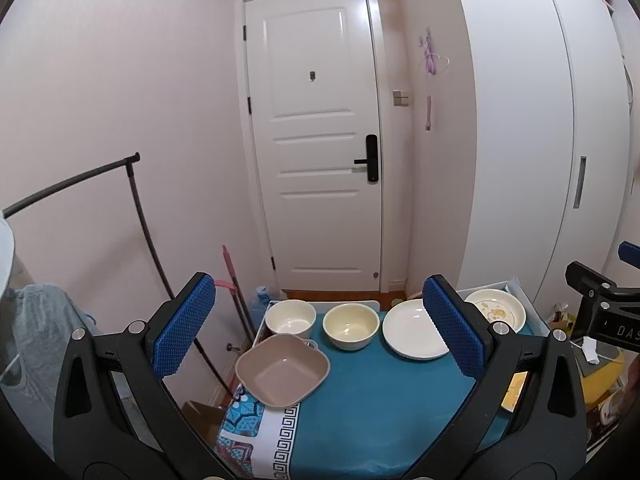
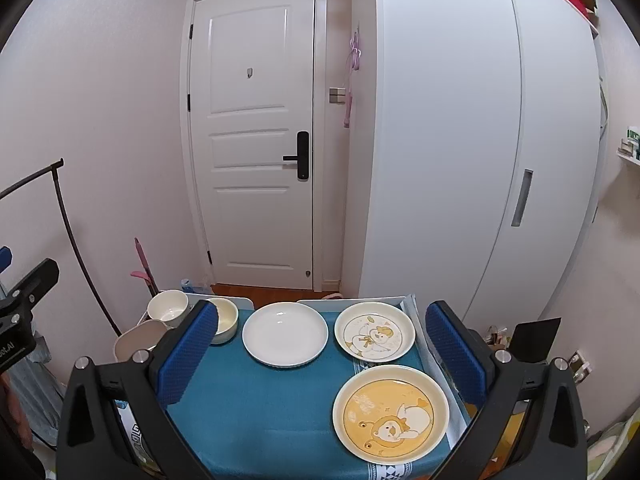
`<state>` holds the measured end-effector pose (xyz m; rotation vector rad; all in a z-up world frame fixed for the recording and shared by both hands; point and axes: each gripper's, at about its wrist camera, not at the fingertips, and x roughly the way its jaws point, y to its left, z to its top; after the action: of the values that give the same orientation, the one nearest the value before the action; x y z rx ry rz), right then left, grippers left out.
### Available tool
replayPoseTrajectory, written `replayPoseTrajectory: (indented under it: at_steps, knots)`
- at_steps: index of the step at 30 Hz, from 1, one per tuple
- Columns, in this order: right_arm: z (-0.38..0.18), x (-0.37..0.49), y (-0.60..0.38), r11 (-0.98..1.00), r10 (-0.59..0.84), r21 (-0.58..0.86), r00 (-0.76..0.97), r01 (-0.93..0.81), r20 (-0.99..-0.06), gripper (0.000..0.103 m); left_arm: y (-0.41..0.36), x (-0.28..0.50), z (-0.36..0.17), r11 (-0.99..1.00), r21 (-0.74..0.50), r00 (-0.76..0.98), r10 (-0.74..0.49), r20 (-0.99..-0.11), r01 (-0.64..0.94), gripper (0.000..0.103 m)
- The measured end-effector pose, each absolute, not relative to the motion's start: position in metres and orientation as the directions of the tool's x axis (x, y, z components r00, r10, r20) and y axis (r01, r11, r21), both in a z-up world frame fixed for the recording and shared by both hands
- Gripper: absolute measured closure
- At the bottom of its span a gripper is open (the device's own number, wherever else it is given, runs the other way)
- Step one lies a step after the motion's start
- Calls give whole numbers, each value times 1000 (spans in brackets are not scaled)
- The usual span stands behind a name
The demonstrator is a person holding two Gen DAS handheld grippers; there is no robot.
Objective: Organize plates and bowls
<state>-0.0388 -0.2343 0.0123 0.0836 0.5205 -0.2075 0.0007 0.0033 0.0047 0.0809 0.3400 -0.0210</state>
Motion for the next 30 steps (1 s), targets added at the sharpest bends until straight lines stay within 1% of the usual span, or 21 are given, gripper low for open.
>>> replayPoseTrajectory:
  at_steps: [12, 30]
  knots:
    - [1, -36, -235, 975, -173, 33, 843, 220, -509, 0, 4, 3, 4, 996, 81, 941, 1, -340, 29, 0]
    - [4, -37, -239, 975, -180, 22, 837, 223, -518, 0, 3, 0, 5, 997, 63, 942, -17, -336, 40, 0]
